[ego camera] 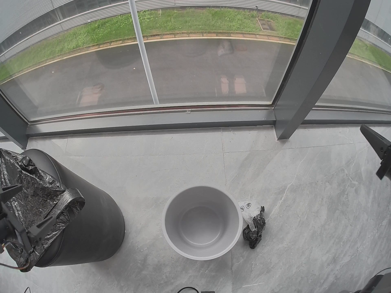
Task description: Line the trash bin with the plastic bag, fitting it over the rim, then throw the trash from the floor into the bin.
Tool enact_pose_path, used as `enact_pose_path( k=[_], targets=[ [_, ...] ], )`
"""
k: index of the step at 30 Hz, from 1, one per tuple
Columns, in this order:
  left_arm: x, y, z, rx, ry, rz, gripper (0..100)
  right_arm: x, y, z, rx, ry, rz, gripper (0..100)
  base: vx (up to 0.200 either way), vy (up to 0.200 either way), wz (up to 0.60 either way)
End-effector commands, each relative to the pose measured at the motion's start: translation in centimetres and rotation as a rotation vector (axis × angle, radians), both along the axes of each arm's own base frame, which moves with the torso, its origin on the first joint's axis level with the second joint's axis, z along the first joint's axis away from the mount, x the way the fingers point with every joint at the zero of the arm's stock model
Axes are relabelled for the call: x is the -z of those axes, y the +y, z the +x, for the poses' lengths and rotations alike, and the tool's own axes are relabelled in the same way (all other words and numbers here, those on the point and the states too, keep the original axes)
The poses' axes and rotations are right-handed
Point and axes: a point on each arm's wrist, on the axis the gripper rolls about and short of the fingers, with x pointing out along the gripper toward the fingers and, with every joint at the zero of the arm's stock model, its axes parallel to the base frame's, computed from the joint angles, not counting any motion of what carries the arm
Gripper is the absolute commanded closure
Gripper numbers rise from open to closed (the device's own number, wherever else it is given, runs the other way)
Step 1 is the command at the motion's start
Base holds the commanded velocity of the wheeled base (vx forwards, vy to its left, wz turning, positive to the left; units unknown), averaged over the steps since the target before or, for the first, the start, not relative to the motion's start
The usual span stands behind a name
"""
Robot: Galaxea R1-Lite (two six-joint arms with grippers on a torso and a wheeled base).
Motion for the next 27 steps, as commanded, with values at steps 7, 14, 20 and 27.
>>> enact_pose_path(
  k=[7, 14, 20, 27],
  targets=[
    [0.8, -1.7, 9.0, 0.047, 0.205, 0.263, 0, 2.0, 1.9, 3.3, -0.042, 0.105, -0.007, 100, 0.0, 0.0, 0.0],
    [1.5, -1.8, 9.6, 0.023, 0.245, 0.297, 0, 2.1, 1.9, 3.4, -0.042, 0.111, -0.009, 100, 0.0, 0.0, 0.0],
    [1.9, -1.6, 10.4, -0.045, 0.275, 0.33, 0, 2.3, 1.9, 3.3, -0.042, 0.115, -0.011, 100, 0.0, 0.0, 0.0],
    [1.9, -1.2, 10.0, -0.101, 0.274, 0.348, 0, 2.4, 2.0, 3.5, -0.042, 0.122, -0.013, 100, 0.0, 0.0, 0.0]
  ],
)
